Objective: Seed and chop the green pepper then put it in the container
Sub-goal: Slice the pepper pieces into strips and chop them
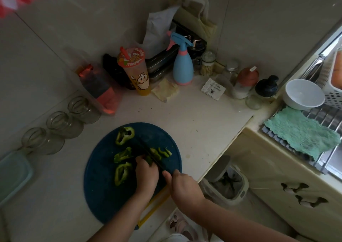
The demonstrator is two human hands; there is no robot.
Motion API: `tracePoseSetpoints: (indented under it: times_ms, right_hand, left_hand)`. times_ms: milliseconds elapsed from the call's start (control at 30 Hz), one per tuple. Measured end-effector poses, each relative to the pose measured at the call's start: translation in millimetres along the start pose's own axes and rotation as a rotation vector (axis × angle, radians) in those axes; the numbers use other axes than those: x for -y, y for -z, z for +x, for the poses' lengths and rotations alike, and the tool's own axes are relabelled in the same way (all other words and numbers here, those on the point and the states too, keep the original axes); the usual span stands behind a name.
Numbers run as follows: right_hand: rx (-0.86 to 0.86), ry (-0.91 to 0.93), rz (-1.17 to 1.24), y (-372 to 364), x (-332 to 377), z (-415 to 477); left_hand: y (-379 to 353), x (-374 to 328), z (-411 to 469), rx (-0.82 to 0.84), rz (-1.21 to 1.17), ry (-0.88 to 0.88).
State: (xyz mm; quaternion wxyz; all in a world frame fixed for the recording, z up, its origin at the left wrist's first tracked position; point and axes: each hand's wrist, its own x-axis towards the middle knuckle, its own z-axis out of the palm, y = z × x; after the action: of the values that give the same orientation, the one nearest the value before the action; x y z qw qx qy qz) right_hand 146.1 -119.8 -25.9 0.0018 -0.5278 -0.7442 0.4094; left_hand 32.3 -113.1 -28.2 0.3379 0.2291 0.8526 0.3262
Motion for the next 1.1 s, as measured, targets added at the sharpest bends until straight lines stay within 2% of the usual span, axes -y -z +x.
tracePoseSetpoints:
  times_ms: [767,967,1100]
  right_hand:
    - [0.039,-0.090,-0.063,-4,10,16]
    - [0.063,-0.149,0.021,0,20,24]
    - [0.038,-0.173,0.134,2,29,37]
  left_hand:
    - [1,-7,-4,0.030,0.023,0.004]
    - [3,-6,2,0.063,0.051,-0.006]
    - [2,4,2,0.097,0.092,-0.074]
